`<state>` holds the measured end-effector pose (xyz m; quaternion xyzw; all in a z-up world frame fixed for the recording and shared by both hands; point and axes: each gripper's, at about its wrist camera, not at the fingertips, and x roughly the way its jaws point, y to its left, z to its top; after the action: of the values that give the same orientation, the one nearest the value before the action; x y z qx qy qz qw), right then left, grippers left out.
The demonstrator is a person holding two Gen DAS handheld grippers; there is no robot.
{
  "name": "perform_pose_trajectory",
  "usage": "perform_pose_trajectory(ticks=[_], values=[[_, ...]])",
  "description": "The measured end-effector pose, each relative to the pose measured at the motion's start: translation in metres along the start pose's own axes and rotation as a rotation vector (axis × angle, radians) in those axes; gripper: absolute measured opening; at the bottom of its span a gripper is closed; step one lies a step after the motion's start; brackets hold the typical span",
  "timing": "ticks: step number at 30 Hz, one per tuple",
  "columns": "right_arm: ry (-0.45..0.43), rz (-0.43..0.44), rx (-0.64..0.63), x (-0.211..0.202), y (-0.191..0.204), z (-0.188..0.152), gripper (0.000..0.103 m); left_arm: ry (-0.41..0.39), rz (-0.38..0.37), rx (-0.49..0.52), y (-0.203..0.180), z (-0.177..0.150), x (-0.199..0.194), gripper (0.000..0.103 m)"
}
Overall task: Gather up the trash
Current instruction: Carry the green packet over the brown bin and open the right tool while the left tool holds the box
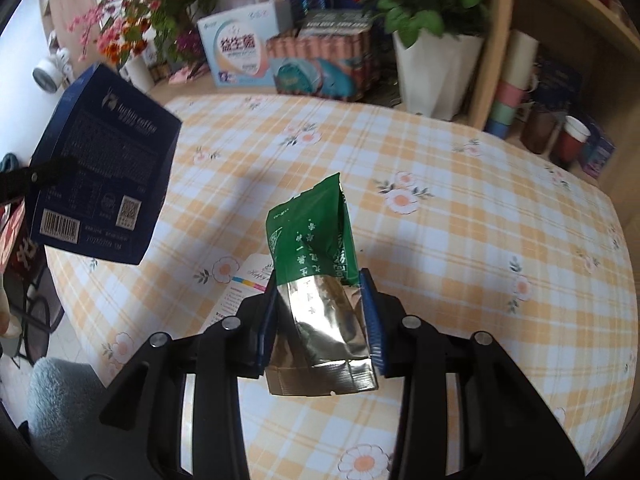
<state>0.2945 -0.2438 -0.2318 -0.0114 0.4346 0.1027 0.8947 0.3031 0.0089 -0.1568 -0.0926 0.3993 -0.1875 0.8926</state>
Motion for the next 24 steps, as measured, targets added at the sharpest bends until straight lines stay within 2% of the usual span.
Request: perform_pose_trajectory(ticks=[14, 20, 24], values=[[-0.135, 0.020, 0.030, -0.090, -0.001, -0.029, 0.040, -0.069, -0.058, 0.041, -0.030, -0.031, -0.070, 0.018], [-0.198, 0.043, 0.066, -0.132, 0.001, -0.062, 0.040, -0.096, -0.067, 0.072, -0.045, -0.059, -0.102, 0.018], [-0.230, 0.061, 0.094, -0.152, 0.001, -0.084, 0.040, -0.105, -0.079, 0.059, -0.048, -0.077, -0.122, 0.018]])
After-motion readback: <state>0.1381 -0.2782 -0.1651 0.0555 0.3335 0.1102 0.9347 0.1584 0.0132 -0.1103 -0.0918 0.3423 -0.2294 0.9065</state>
